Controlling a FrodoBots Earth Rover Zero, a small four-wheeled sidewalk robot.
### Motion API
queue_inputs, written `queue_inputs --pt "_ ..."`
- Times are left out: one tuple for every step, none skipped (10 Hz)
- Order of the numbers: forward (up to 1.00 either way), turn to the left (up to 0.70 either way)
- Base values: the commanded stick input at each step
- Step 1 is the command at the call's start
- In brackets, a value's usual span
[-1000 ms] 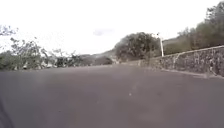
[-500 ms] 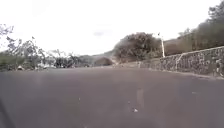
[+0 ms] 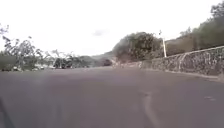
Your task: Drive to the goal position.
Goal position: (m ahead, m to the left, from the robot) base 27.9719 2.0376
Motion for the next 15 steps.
queue_inputs --pt "1.00 0.00" --pt "1.00 0.00" --pt "1.00 0.00" --pt "1.00 0.00" --pt "1.00 0.00" --pt "1.00 0.00" --pt "1.00 0.00" --pt "1.00 0.00" --pt "1.00 0.00" --pt "1.00 0.00" --pt "1.00 0.00" --pt "1.00 0.00" --pt "1.00 0.00" --pt "1.00 0.00" --pt "1.00 0.00"
